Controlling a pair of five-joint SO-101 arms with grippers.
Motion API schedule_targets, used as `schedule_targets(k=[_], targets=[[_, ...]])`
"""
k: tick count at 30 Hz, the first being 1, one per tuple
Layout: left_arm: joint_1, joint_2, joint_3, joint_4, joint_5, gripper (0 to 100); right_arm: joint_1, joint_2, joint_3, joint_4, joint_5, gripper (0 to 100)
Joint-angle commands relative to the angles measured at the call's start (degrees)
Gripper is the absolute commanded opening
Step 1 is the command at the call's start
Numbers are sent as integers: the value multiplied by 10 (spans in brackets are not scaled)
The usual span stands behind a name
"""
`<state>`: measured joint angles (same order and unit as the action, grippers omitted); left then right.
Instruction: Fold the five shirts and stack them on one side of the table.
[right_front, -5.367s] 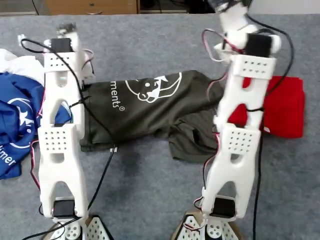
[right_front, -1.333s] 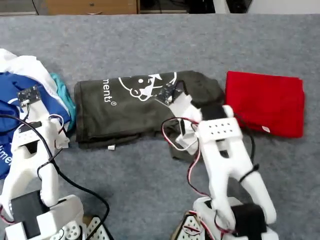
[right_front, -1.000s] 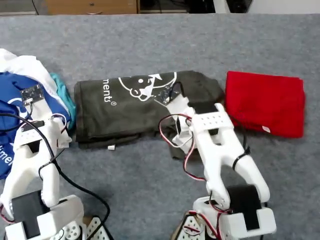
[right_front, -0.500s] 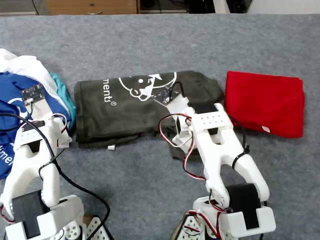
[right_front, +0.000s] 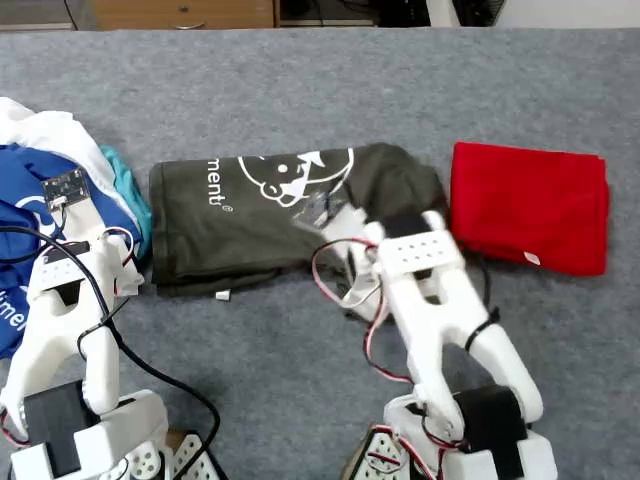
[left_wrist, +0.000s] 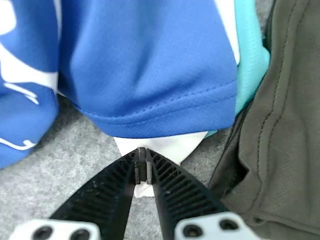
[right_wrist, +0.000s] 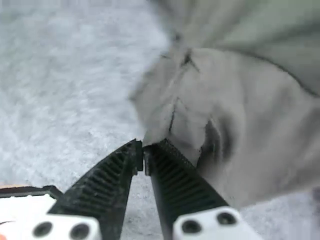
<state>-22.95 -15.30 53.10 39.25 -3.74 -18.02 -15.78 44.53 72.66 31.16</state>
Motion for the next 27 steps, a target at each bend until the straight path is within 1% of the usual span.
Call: schedule_targets(k=[1,2,4,7,8,10,12,15,17,18,20,22,23,24,27], targets=[[8,-16,-2,-4,-4,19,-54,5,13,4,7,9],[8,-16,-2,-4,-5,19,-55,12,17,2,7,9],[8,-16,-2,-4,-6,19,-31,28,23,1,7,23],[7,-16,-2,-4,-6,19,13,29,22,13,11,104],[7,-16,-2,-4,-6,19,20,22,22,19,22,137],[7,-17,-2,-4,-6,19,22,-1,22,29,34,195],[7,-17,-2,-4,-6,19,22,-35,21,36,34,225],[7,-17,-2,-4,-6,19,22,-83,1,55,33,212],[7,-17,-2,-4,-6,19,28,-105,-21,64,32,184],[7,-17,-2,-4,-6,19,40,-111,-32,63,28,157],[6,-17,-2,-4,-6,19,73,-112,-58,51,10,74],[6,-17,-2,-4,-6,19,105,-100,-72,39,11,9],[6,-17,-2,-4,-6,19,114,-89,-73,38,19,9],[6,-17,-2,-4,-6,19,117,-78,-73,40,26,30],[6,-17,-2,-4,-6,19,116,-51,-60,44,41,138]])
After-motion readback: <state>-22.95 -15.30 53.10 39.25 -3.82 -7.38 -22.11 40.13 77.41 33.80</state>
